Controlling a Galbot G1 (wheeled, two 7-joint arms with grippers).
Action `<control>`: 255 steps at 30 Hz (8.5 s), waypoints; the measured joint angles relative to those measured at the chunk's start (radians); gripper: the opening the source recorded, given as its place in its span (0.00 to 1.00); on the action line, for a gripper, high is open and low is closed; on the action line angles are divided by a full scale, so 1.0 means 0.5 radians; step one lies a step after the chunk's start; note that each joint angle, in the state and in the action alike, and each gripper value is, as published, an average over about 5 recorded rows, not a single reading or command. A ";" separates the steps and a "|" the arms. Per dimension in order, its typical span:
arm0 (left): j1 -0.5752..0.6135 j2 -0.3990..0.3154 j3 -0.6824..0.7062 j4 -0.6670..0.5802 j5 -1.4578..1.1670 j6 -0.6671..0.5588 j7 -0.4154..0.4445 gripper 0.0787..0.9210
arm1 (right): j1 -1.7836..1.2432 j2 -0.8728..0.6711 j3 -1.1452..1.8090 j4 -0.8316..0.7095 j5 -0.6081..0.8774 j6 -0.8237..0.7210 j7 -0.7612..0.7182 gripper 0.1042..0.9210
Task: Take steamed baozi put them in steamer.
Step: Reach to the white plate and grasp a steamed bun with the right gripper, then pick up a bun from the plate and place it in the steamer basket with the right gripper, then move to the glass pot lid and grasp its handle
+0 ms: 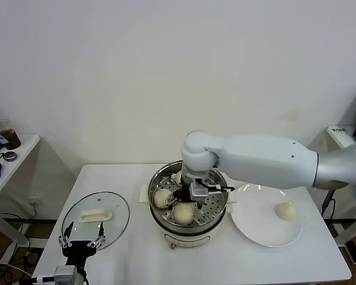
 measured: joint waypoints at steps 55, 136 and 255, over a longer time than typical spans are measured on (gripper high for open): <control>0.009 0.084 -0.042 0.027 -0.065 0.055 0.034 0.88 | -1.222 -0.930 1.426 -0.927 -0.279 -1.314 -0.252 0.88; -0.016 0.099 0.020 -0.004 -0.048 0.041 0.018 0.88 | 0.252 -0.393 0.141 -0.208 0.954 -2.048 -0.042 0.54; -0.335 0.885 0.191 1.056 2.194 -0.559 -0.534 0.88 | -3.846 0.755 4.227 0.481 0.945 -1.170 2.214 0.88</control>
